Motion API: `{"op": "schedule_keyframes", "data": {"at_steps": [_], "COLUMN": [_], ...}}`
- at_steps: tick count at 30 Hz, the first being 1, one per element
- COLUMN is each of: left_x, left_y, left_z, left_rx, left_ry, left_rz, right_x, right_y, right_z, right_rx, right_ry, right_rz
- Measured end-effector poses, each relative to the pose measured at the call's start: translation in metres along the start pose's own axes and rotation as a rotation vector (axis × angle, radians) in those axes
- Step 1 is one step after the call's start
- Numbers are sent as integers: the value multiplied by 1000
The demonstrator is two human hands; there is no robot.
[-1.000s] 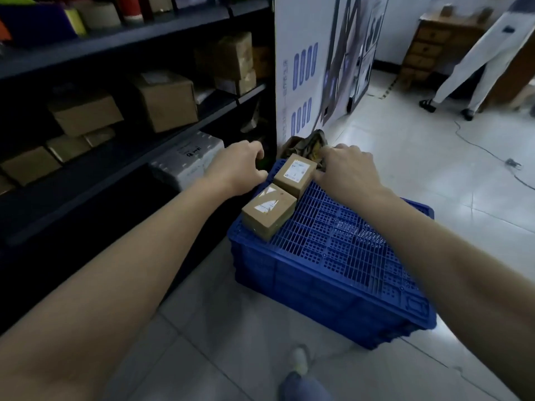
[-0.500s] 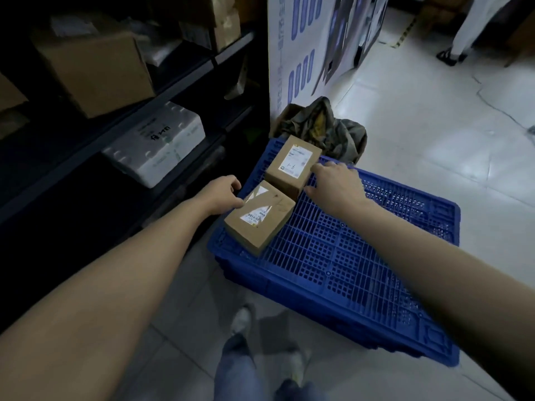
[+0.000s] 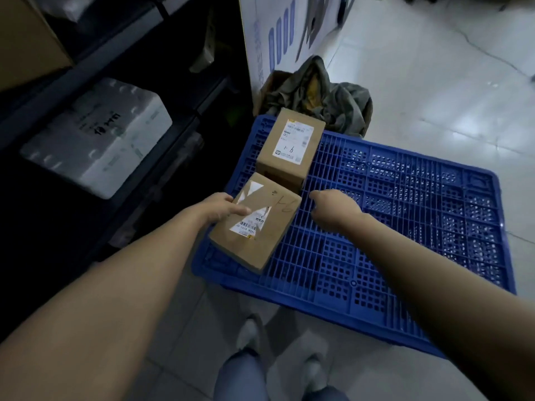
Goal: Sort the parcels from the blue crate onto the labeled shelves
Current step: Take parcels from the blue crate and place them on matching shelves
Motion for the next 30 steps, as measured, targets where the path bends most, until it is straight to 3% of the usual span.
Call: {"op": "schedule_keyframes", "data": {"at_steps": [3, 7, 10, 14, 24, 30], "left_x": [-14, -21, -23, -19, 9, 16], "left_y": [-9, -22, -31, -39, -58, -39], "left_z": [-3, -9, -12, -15, -25, -7], "left_rx": [68, 181, 253, 331, 667, 683], "left_ry": [-25, -57, -2, -7, 120, 151], "left_rz": [5, 41, 18, 8, -53, -87], "right_x": [-12, -19, -20, -21, -29, -33], "right_y": [-1, -11, -15, -19, -38, -46], "right_z": [-10, -20, -23, -30, -22, 18], "right_rx": [-50, -184, -471, -785, -975, -960], "right_ry": [-123, -209, -236, -331, -479, -473], "right_rz": [-7, 160, 185, 75, 11, 45]}}
Point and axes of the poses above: each hand's wrist, its own x-axis away from the middle knuckle, its own z-axis out of the back of the hand, y = z × x, the point moved 1 cm from there along -x, towards the middle knuckle, and after that the axes turned 3 degrees about -z, right-handed, at the moved point
